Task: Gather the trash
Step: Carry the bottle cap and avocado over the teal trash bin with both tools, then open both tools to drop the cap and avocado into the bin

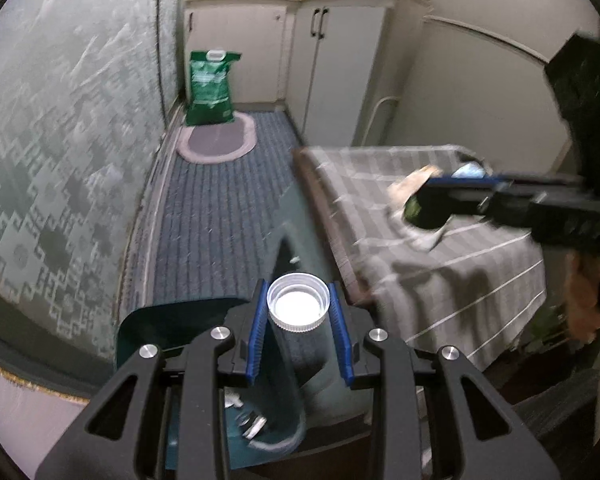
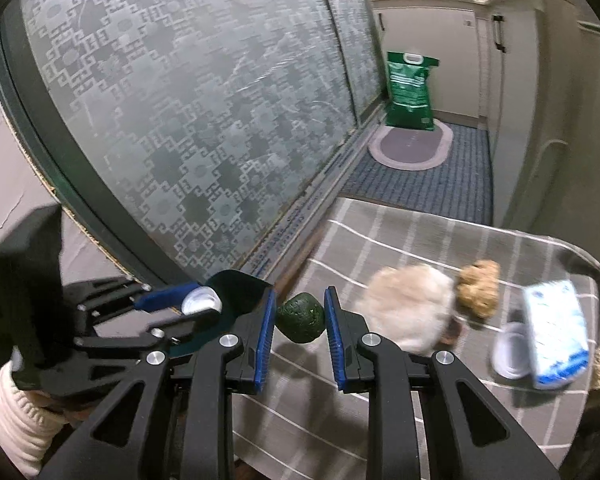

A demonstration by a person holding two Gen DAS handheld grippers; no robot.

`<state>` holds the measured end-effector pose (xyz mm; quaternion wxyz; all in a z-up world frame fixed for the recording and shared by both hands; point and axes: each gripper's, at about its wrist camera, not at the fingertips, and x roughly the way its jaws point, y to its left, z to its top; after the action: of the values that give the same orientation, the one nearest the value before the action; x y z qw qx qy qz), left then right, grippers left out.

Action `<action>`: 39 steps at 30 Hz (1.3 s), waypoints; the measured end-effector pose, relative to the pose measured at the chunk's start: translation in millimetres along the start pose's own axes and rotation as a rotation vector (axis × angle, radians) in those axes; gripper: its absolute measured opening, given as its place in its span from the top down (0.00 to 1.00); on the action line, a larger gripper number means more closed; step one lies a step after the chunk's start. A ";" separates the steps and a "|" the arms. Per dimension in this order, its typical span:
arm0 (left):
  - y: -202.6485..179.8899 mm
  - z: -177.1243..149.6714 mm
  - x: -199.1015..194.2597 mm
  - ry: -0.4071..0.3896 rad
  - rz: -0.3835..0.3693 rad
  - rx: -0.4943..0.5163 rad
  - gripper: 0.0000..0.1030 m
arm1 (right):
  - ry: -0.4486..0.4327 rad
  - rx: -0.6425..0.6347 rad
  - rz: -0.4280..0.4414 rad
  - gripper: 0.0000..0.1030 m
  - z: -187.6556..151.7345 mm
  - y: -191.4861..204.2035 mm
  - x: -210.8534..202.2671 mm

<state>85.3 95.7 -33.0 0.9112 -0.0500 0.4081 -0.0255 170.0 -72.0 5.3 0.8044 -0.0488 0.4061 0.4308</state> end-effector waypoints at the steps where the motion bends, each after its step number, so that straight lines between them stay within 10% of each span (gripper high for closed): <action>1: 5.3 -3.6 1.3 0.009 0.009 -0.005 0.69 | 0.002 -0.007 0.007 0.76 1.2 4.8 2.7; 26: 67.8 -100.5 68.5 0.326 0.068 -0.016 0.68 | 0.098 -0.087 0.042 0.76 11.7 74.4 68.8; 39: 90.0 -102.2 42.1 0.258 0.087 -0.051 0.60 | 0.187 -0.105 0.021 0.76 5.7 98.3 121.2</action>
<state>37.6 174.2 -141.9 0.8498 -0.0517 0.5243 0.0183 137.7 71.0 -48.5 0.7548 -0.1265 0.4568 0.4535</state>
